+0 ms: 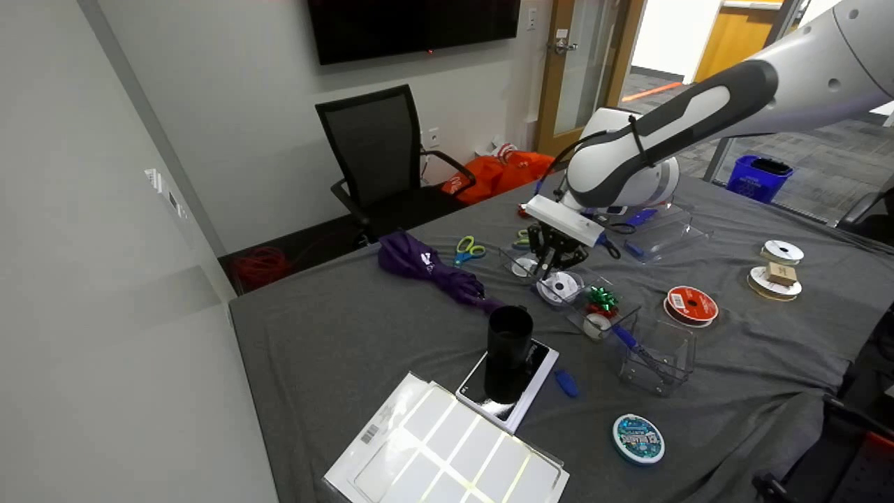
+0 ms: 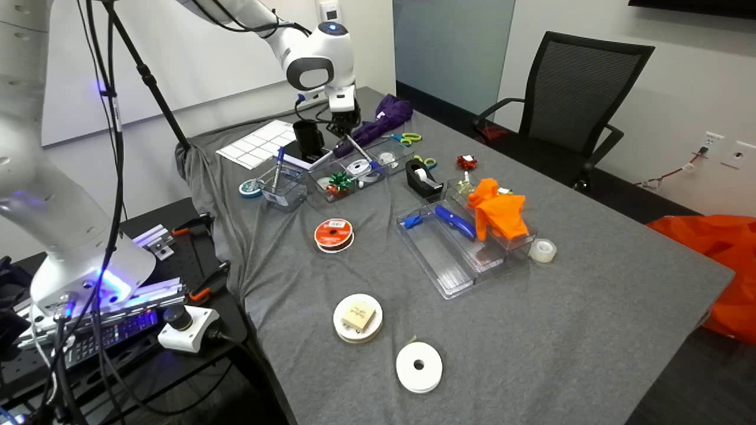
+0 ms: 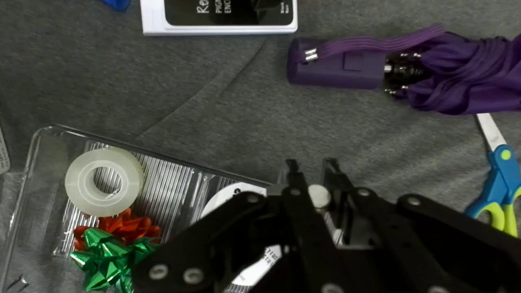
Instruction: Put the blue marker inside the middle compartment of the container
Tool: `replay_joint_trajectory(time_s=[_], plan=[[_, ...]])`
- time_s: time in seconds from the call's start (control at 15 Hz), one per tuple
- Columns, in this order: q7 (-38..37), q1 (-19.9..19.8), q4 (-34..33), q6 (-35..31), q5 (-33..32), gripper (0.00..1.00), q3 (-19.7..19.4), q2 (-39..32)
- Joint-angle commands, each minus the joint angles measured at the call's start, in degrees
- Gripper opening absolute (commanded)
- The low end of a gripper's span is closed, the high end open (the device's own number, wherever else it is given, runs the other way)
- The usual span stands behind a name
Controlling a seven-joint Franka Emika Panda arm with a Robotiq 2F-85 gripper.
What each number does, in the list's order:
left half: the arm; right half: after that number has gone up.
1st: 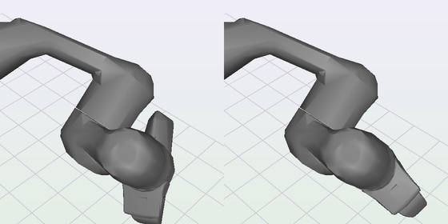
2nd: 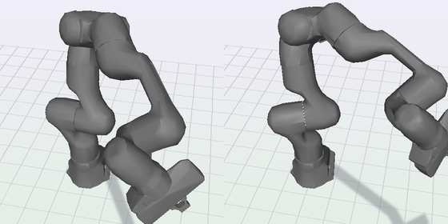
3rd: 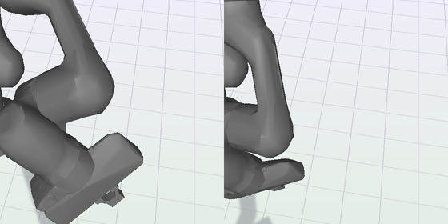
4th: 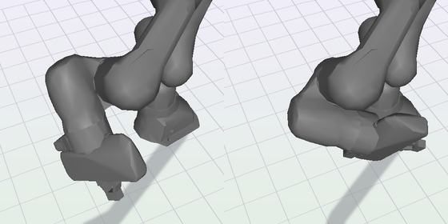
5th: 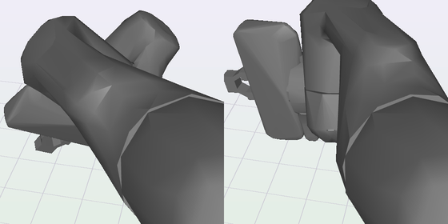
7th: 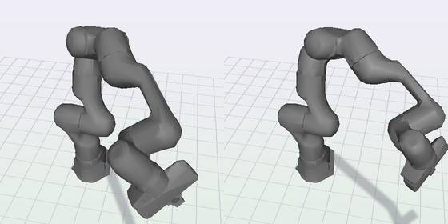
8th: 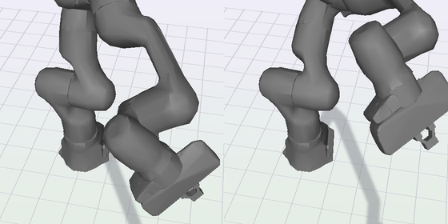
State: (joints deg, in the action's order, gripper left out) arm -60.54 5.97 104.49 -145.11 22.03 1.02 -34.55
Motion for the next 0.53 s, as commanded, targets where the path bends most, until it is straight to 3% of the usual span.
replay_joint_trajectory(time_s=[0.0,0.33,0.47], plan=[[3.3,-0.2,0.2,1.4,-3.4,0.04,-1.1,-0.9],[7.5,0.8,3.0,7.8,-13.7,0.04,-4.7,1.9],[10.4,1.0,4.9,7.5,-18.4,0.04,-6.0,3.1]])
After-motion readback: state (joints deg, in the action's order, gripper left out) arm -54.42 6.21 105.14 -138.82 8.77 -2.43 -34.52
